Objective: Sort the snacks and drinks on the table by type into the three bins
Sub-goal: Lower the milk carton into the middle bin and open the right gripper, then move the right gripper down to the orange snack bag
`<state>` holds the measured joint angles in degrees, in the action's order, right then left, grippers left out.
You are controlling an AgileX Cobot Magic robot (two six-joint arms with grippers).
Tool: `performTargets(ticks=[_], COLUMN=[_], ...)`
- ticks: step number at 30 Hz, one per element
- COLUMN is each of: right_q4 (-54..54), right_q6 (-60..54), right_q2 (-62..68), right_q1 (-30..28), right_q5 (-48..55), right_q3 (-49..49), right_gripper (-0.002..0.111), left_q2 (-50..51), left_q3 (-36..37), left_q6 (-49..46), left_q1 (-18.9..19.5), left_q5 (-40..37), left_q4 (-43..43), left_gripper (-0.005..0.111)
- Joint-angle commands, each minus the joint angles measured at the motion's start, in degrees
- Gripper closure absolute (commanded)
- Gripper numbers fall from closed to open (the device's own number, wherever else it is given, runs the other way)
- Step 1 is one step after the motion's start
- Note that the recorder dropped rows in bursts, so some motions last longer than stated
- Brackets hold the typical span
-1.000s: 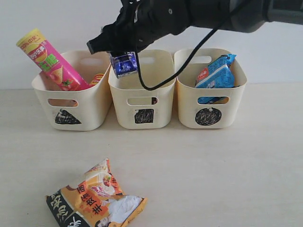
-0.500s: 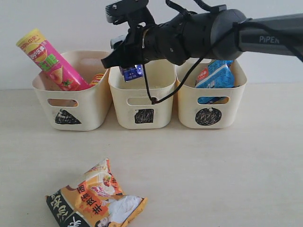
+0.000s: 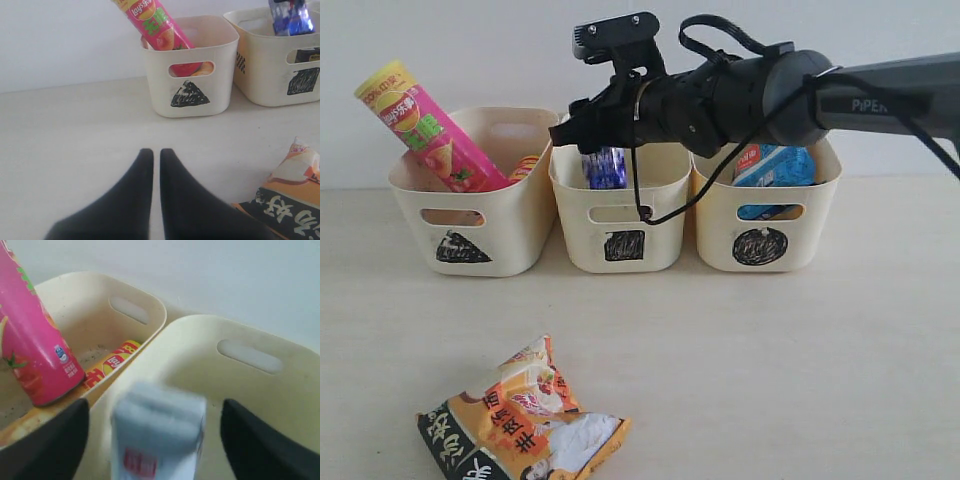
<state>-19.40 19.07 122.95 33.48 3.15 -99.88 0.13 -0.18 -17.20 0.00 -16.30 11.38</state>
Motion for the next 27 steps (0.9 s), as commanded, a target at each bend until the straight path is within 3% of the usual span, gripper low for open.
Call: performTargets(ticks=[1, 8, 10, 11, 14, 19, 27], right_q4=[-0.5, -0.3, -0.3, -0.3, 0.6, 5.9, 24.0], right_q6=[0.2, 2.1, 4.6, 4.6, 4.4, -3.1, -16.9], right_q2=[-0.6, -4.4, -6.8, -8.2, -9.8, -13.1, -22.1], right_q1=[-0.4, -0.4, -0.4, -0.4, -0.4, -0.3, -0.3], right_q5=[-1.8, 3.1, 12.5, 18.3, 26.1, 36.7, 37.0], right_q3=[-0.3, -0.3, -0.3, -0.3, -0.3, 1.2, 14.8], right_gripper=[0.031, 0.034, 0.052, 0.072, 0.107, 0.108, 0.108], left_q2=[-0.1, -0.1, -0.1, -0.1, -0.1, -0.1, -0.1], left_q3=[0.2, 0.2, 0.2, 0.2, 0.2, 0.2, 0.2], left_q6=[-0.3, -0.3, -0.3, -0.3, -0.3, -0.3, -0.3], left_q1=[0.0, 0.0, 0.0, 0.0, 0.0, 0.0, 0.0], left_q5=[0.2, 0.2, 0.2, 0.2, 0.2, 0.2, 0.2], left_q4=[-0.1, -0.1, -0.1, -0.1, -0.1, -0.1, -0.1], left_gripper=[0.102, 0.102, 0.102, 0.102, 0.102, 0.102, 0.102])
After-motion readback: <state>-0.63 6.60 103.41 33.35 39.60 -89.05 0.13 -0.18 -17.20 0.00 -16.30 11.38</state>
